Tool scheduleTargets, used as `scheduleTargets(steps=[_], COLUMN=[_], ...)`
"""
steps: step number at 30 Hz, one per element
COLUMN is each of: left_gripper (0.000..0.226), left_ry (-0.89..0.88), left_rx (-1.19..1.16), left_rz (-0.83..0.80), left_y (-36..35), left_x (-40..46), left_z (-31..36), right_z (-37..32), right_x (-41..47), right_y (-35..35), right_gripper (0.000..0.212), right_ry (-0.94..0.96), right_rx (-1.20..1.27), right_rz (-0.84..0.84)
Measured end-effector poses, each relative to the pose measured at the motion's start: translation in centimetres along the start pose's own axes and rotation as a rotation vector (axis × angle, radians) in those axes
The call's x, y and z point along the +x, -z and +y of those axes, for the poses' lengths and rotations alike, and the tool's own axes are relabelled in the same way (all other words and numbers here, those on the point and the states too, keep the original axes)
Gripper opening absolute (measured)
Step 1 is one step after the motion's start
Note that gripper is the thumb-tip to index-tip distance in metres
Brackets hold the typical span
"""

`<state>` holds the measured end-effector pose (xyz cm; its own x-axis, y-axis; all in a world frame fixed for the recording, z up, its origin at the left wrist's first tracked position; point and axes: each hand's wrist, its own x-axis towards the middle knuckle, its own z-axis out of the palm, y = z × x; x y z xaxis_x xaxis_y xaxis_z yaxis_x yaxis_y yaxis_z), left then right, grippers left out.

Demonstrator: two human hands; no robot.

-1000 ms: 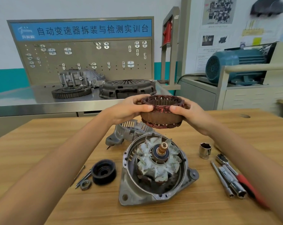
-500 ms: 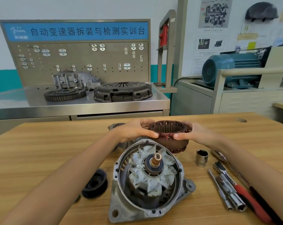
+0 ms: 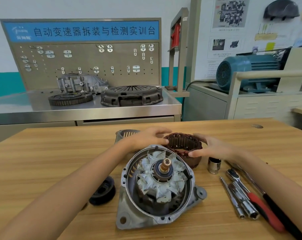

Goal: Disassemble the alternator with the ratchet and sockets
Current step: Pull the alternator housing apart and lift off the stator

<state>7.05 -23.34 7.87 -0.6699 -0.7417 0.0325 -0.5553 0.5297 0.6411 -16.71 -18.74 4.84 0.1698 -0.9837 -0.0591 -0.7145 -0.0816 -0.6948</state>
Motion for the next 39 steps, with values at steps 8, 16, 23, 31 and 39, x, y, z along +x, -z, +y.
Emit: scheduleTargets(steps=[8, 16, 23, 31, 39], left_gripper=[0.073, 0.093, 0.088, 0.089, 0.076], left_ry=[-0.208, -0.142, -0.176, -0.162, -0.064], left_rx=[0.008, 0.088, -0.137, -0.286, -0.297], left_rz=[0.074, 0.094, 0.261, 0.283, 0.29], left_y=[-0.6, -2.5, -3.7, -3.9, -3.2], left_x=[-10.9, -12.4, -12.8, -12.7, -11.7], left_z=[0.7, -0.2, -0.6, -1.2, -0.7], right_z=[-3.8, -5.1, -5.3, -5.3, -5.8], right_x=[-6.7, -7.6, -7.4, -7.1, -6.4], right_y=[-4.8, -7.0, -8.2, -8.4, -7.6], right_gripper=[0.072, 0.102, 0.095, 0.094, 0.058], right_ry=[0.446, 0.491, 0.5, 0.484, 0.419], right_rx=[-0.051, -0.12, 0.134, 0.248, 0.293], right_rz=[0.069, 0.016, 0.147, 0.139, 0.087])
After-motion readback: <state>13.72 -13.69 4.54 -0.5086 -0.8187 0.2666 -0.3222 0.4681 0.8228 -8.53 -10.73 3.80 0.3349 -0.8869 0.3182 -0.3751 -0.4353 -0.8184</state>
